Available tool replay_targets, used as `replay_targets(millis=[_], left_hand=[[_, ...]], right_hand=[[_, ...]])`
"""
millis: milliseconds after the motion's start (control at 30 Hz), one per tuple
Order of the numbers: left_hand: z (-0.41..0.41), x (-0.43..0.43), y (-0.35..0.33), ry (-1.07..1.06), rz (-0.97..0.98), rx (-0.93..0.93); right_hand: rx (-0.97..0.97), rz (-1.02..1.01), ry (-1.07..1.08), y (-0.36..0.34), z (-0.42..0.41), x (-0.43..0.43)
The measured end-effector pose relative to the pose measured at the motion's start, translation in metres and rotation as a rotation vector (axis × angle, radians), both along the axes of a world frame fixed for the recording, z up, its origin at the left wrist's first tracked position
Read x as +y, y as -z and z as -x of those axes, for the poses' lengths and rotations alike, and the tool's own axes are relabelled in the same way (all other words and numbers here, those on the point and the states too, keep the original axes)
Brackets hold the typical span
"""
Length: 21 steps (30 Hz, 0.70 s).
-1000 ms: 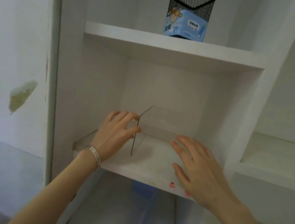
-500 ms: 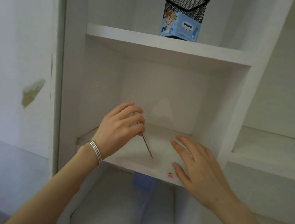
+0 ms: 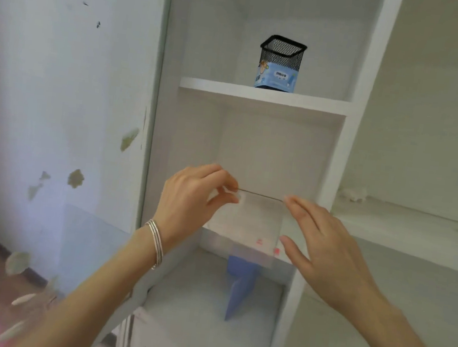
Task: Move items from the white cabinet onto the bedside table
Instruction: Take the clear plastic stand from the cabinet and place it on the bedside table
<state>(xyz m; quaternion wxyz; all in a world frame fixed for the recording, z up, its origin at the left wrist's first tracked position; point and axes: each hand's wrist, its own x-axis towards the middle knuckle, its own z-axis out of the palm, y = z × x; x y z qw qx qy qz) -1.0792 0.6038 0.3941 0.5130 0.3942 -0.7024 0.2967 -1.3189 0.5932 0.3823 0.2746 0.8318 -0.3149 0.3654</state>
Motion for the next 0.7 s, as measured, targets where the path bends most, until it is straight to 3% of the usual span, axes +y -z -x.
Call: replay_targets(millis=[167, 300, 433, 700], left_hand=[[0.020, 0.073, 0.025, -0.002, -0.158, 0.026], [0.023, 0.132, 0.053, -0.108, -0.275, 0.027], [0.003, 0.197, 0.083, -0.218, -0.421, 0.169], [-0.069, 0.385, 0.157, -0.630, -0.518, 0.372]], right_hand=[[-0.009, -0.060, -0.166, 0.002, 0.002, 0.045], [0.076, -0.290, -0.347, 0.015, -0.011, 0.074], [0.208, -0.490, -0.470, 0.032, -0.051, 0.105], [0.378, -0.543, -0.741, 0.090, -0.180, 0.211]])
